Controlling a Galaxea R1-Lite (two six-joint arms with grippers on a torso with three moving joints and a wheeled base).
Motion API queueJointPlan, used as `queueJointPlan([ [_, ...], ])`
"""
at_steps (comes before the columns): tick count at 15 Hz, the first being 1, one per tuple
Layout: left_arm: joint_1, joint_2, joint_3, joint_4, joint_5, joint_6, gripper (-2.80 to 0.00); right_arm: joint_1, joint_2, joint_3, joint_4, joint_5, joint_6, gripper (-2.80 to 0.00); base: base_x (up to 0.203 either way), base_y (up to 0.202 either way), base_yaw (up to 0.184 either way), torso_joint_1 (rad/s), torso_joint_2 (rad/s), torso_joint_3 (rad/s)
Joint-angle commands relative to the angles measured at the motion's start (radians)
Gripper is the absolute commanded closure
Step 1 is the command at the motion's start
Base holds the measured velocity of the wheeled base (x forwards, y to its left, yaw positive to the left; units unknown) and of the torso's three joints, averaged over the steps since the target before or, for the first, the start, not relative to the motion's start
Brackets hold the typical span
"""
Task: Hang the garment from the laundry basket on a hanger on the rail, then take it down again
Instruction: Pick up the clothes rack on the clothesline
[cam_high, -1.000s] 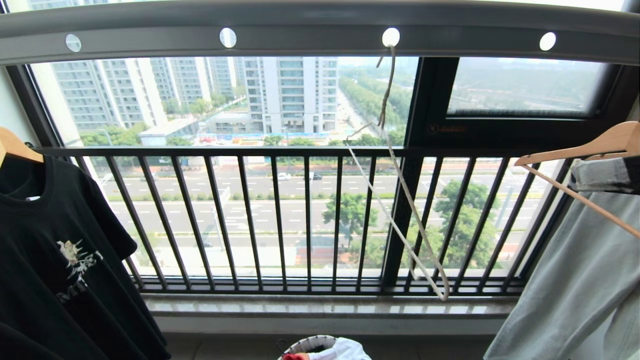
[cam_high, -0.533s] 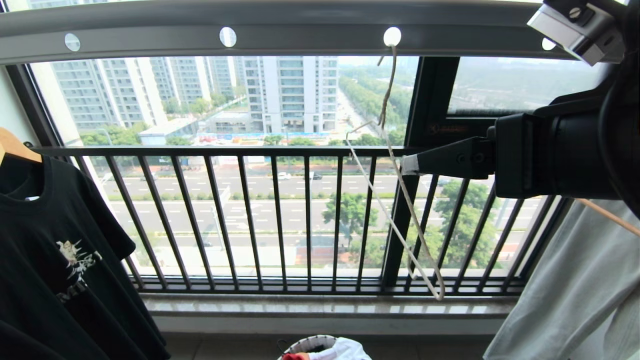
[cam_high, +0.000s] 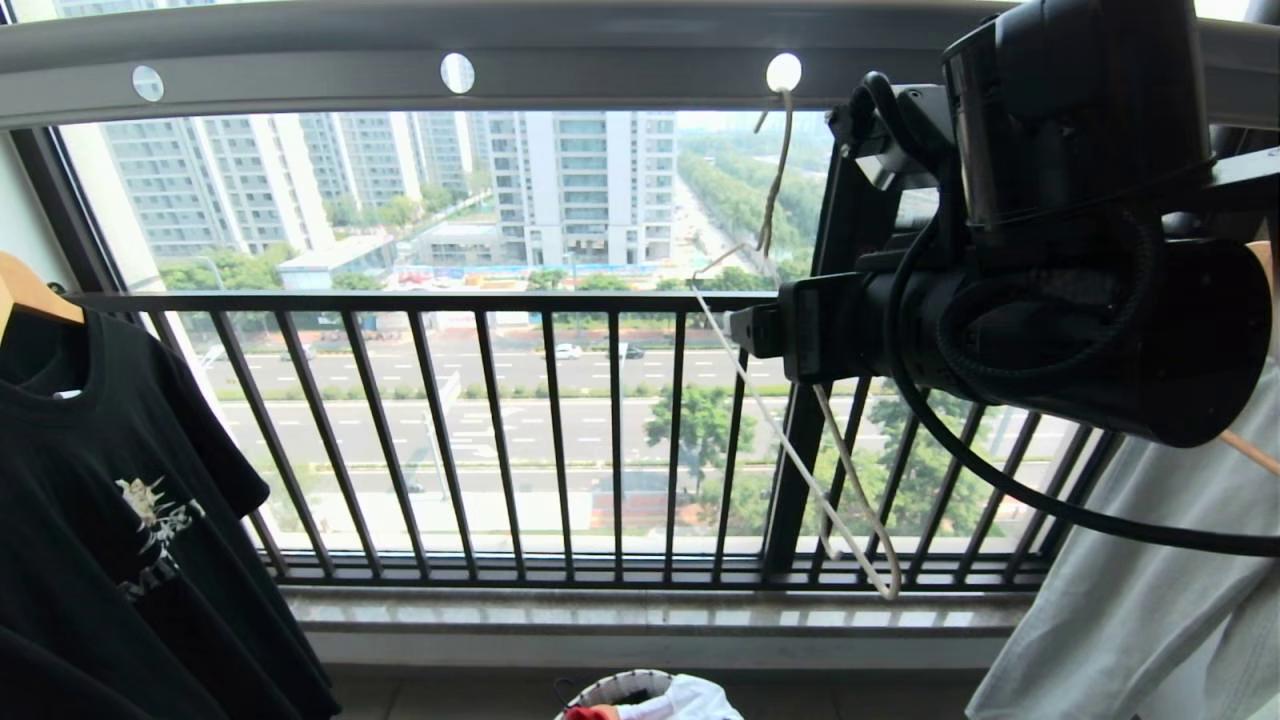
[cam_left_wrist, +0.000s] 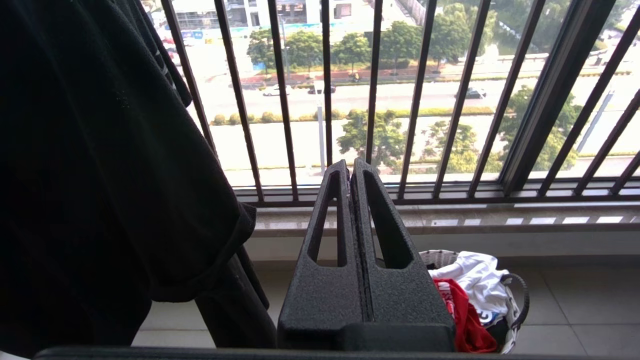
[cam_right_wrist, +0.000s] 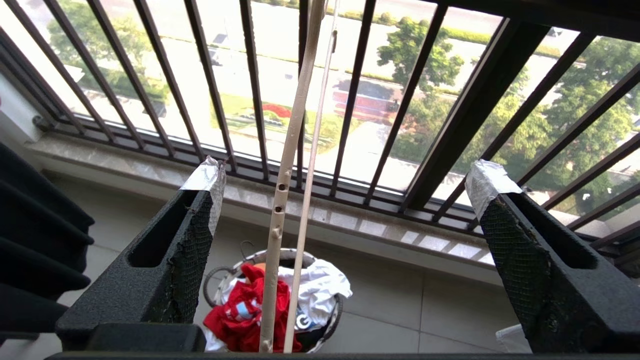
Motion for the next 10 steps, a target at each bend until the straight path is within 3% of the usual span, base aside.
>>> queueJointPlan([
  [1,0.0,0.001,0.0,-0.001,0.0,0.0,0.0,-0.006,0.044,-0.001,-0.022,-0.026,-0.028,-2.8,0.0,0.0,0.0,0.0,0.0,0.0],
  [10,0.0,0.001,0.0,0.0,0.0,0.0,0.0,-0.059,0.12,-0.003,-0.169,-0.063,-0.159,-2.8,0.0,0.0,0.0,0.0,0.0,0.0],
])
